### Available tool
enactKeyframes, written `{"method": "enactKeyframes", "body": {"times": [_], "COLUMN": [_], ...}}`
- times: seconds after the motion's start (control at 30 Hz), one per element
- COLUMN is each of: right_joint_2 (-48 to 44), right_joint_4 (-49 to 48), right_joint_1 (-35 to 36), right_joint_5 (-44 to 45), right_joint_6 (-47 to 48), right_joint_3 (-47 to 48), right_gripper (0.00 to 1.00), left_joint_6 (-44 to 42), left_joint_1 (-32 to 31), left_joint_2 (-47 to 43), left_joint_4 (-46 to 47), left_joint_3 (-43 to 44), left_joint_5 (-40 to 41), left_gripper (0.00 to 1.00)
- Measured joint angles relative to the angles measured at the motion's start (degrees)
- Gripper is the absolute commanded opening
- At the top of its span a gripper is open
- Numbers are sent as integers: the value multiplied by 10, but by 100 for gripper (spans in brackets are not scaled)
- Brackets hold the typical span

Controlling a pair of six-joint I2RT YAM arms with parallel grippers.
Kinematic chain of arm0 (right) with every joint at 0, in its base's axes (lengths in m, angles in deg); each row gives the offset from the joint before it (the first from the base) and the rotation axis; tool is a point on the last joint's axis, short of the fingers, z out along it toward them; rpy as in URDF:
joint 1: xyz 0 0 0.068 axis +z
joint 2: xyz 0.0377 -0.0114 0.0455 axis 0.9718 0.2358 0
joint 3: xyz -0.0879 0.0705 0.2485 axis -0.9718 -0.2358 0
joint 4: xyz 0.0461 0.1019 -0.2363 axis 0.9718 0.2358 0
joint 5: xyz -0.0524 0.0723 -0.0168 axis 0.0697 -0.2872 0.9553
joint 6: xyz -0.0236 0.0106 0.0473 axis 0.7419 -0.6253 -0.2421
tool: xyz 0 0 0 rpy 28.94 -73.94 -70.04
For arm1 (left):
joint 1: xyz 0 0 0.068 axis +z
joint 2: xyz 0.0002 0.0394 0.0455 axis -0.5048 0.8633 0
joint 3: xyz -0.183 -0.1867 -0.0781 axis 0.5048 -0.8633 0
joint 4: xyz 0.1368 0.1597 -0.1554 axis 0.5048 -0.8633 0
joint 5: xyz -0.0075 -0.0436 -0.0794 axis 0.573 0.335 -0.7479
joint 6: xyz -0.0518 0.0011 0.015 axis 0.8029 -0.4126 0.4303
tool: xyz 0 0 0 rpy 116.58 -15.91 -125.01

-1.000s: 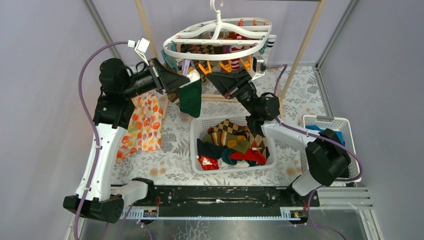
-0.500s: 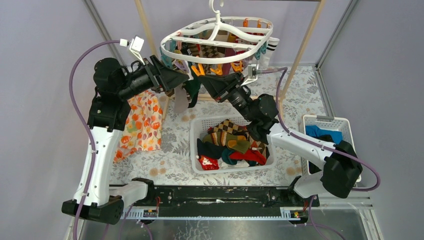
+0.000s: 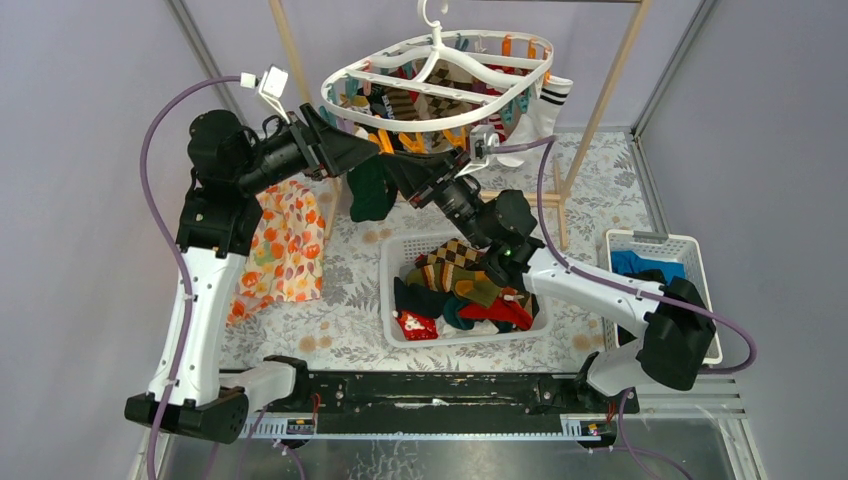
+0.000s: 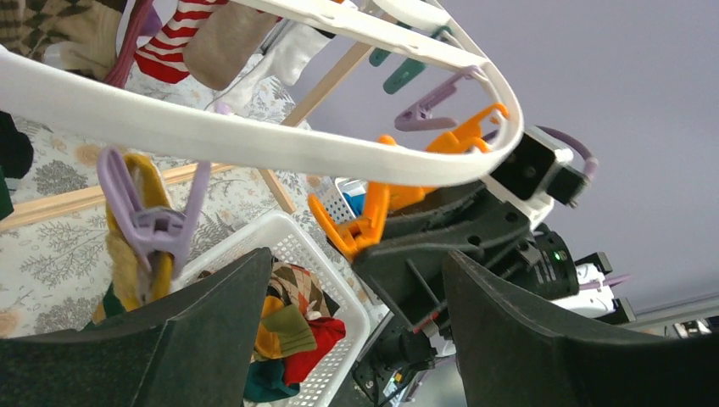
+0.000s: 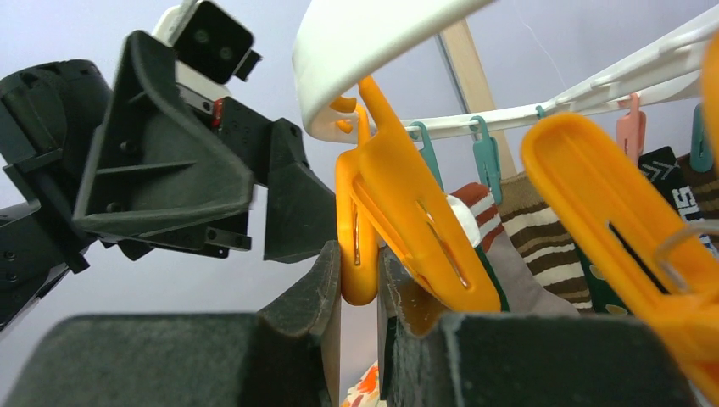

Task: Clip the socks to the hanger

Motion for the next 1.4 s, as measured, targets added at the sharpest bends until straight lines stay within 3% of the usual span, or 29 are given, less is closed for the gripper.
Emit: {"method": "enactKeyframes", "body": {"times": [0.4, 0.63, 0.77, 0.93, 1.07, 1.23, 1.4], "right_joint_2": [16, 24, 28, 30, 20, -61, -172], "right_joint_4": [25, 37, 39, 48, 66, 127, 264], "right_joint_1": [31, 41, 43, 44, 50, 54, 54], "right_joint_5": [49, 68, 74, 78, 78, 96, 122], "right_joint_6": [57, 73, 79, 83, 83, 80, 51], "right_joint_3": [25, 38, 44, 44, 33, -53, -104], "right_gripper": [0, 0, 2, 41, 63, 74, 74], "left_joint_6": [39, 53, 59, 56, 51, 44, 33], "left_joint_1": [0, 0, 0, 0, -1, -1, -1], "left_joint_2": [38, 52, 60, 62, 64, 64, 64], "left_joint_4": [26, 40, 41, 42, 41, 41, 41], "left_joint_3": [1, 4, 4, 5, 14, 17, 17], "left_joint_5": [-2, -3, -2, -3, 0, 1, 1], "left_gripper": [70, 57, 39, 20, 11, 8, 6]}}
